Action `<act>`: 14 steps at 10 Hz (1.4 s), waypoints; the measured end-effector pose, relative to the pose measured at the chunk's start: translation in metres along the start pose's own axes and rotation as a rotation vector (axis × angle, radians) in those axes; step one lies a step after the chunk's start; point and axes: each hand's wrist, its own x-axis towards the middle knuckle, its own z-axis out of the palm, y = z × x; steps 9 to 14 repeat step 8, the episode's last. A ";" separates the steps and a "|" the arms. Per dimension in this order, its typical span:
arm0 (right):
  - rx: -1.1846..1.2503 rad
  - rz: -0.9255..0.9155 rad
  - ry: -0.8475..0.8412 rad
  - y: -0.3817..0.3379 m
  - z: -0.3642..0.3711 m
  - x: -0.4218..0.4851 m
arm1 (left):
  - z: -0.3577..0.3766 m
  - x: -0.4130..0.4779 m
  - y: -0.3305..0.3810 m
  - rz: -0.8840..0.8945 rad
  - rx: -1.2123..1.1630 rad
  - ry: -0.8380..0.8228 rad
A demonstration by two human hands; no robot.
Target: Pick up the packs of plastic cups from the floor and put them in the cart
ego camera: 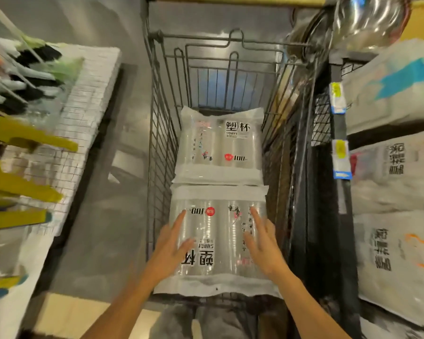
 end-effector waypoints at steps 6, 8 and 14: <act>-0.302 0.040 0.056 -0.017 -0.004 -0.002 | -0.024 0.007 0.042 -0.172 0.252 0.024; -0.483 0.017 0.148 -0.050 -0.020 -0.018 | -0.065 -0.005 0.066 -0.011 0.380 0.039; -0.483 0.017 0.148 -0.050 -0.020 -0.018 | -0.065 -0.005 0.066 -0.011 0.380 0.039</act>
